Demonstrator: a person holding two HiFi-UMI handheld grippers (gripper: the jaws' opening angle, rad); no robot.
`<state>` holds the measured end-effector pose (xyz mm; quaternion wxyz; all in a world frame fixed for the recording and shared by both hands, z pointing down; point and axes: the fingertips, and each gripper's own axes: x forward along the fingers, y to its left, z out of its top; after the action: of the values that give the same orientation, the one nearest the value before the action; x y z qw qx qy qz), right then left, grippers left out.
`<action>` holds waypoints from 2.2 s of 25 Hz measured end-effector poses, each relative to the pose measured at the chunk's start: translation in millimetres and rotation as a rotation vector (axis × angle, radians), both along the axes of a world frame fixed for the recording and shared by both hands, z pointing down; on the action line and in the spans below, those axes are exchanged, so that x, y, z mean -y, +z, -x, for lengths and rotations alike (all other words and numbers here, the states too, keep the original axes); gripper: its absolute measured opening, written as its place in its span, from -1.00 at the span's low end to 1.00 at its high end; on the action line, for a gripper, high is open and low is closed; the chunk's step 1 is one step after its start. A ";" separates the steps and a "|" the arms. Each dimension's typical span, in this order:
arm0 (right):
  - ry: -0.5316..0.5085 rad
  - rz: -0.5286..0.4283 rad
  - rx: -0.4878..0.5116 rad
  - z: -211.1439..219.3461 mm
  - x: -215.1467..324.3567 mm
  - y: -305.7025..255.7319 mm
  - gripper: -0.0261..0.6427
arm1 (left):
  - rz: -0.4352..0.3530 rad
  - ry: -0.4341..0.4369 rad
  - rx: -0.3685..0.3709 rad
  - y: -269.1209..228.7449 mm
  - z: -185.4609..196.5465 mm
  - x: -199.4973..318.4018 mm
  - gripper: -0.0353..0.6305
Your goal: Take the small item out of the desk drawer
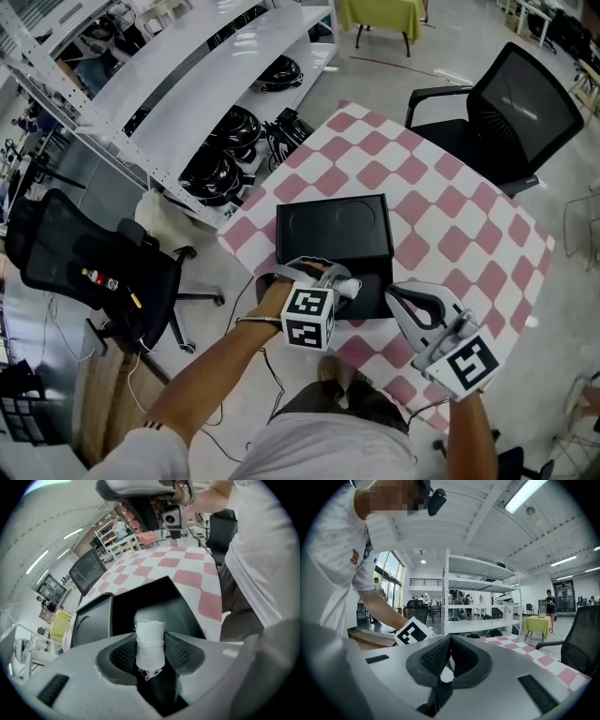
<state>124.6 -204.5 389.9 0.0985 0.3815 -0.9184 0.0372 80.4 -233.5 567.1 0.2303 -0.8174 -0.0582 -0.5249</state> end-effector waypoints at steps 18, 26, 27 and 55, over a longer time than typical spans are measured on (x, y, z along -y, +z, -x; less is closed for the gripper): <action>-0.036 -0.125 0.094 15.1 6.6 -58.6 -0.89 | 0.174 -0.401 -0.823 -171.5 11.5 6.0 -0.34; -0.050 -0.161 0.112 22.8 0.4 -79.4 -0.89 | 0.206 -0.434 -1.074 -229.8 24.6 -4.9 -0.34; -0.050 -0.165 0.114 23.2 -0.4 -81.1 -0.89 | 0.214 -0.442 -1.097 -234.8 25.4 -6.7 -0.34; -0.056 -0.252 0.219 33.9 -34.9 -111.1 -0.89 | 0.218 -0.401 -1.335 -284.5 36.0 -48.1 -0.34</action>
<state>90.7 -169.6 278.8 -0.0497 0.3588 -0.9312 -0.0397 44.3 -185.4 282.6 0.0324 -0.9781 0.1951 0.0651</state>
